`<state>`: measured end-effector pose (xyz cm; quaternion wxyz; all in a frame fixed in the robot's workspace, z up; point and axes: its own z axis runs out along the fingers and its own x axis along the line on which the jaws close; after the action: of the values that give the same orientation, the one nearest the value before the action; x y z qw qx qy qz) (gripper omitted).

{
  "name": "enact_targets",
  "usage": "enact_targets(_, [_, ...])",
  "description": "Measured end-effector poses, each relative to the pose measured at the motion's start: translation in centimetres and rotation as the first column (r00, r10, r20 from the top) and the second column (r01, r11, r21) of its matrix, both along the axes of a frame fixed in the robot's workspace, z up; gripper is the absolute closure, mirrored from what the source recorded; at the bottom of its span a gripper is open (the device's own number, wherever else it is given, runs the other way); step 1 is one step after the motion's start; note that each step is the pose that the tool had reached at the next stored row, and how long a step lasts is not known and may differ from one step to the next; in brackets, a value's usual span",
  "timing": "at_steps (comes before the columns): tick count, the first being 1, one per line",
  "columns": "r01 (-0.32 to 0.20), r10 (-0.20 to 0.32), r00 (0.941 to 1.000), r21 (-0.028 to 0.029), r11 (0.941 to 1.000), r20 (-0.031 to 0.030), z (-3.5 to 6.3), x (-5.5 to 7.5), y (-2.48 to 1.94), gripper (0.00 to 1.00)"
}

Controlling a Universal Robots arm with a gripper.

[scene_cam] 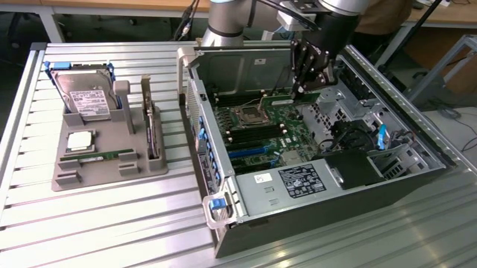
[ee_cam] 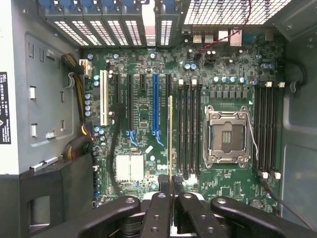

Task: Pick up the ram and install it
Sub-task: 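Insert the ram into the slot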

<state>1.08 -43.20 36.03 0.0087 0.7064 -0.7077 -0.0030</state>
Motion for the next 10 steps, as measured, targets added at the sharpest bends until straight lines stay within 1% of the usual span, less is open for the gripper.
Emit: enact_targets(10, [0.0, 0.0, 1.0, 0.0, 1.0, 0.0, -0.4, 0.0, 0.0, 0.88])
